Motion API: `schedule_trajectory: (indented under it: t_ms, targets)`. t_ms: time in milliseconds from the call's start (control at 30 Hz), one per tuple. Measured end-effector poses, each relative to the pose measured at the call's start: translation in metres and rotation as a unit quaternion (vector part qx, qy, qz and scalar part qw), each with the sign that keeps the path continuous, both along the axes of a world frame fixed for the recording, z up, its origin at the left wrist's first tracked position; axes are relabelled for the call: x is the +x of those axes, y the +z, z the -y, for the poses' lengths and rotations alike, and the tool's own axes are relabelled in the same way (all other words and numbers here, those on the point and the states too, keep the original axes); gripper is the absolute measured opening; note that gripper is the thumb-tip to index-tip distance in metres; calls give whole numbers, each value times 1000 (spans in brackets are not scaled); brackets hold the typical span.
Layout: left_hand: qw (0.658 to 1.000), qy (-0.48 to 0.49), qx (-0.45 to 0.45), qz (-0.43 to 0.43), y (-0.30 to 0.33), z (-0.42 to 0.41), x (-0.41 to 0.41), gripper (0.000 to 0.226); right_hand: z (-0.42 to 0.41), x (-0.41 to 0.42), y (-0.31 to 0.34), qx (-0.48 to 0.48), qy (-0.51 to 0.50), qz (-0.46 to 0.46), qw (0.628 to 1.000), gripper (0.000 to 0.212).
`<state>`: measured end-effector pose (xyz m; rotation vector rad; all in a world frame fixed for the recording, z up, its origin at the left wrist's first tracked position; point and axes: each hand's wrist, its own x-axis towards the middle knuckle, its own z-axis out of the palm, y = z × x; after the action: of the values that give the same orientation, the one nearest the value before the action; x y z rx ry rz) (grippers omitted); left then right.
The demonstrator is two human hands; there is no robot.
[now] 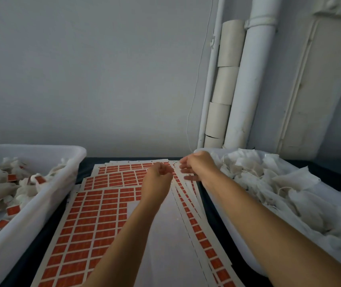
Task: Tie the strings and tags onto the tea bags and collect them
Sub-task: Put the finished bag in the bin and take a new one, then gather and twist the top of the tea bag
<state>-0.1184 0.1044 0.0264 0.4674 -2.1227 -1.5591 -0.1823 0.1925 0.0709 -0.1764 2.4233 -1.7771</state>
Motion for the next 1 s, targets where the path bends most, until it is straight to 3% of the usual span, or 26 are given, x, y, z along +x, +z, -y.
schedule_trajectory:
  t_ms: [133, 233, 333, 433, 533, 667, 1000]
  targets:
    - [1000, -27, -8, 6, 4, -9, -15, 14, -31, -29, 5, 16, -78, -71, 994, 14]
    - [999, -34, -1, 10, 5, -12, -22, 18, -54, -56, -7, 141, -120, -104, 977, 23]
    - [999, -41, 0, 14, 3, -16, -25, 19, -68, -67, -23, 266, -98, -35, 958, 31]
    - [999, -48, 3, 23, -1, -17, -25, 20, -72, -70, -35, 267, -25, 13, 963, 37]
    - [998, -51, 8, 29, -6, -17, -26, 20, -75, -70, -46, 257, -30, 24, 966, 37]
    - [998, -50, 14, 29, -12, -15, -25, 20, -78, -71, -53, 288, -11, -22, 957, 15]
    - [994, -48, 94, 3, -7, 0, -14, 18, -91, -77, -31, 181, -118, -124, 968, 17]
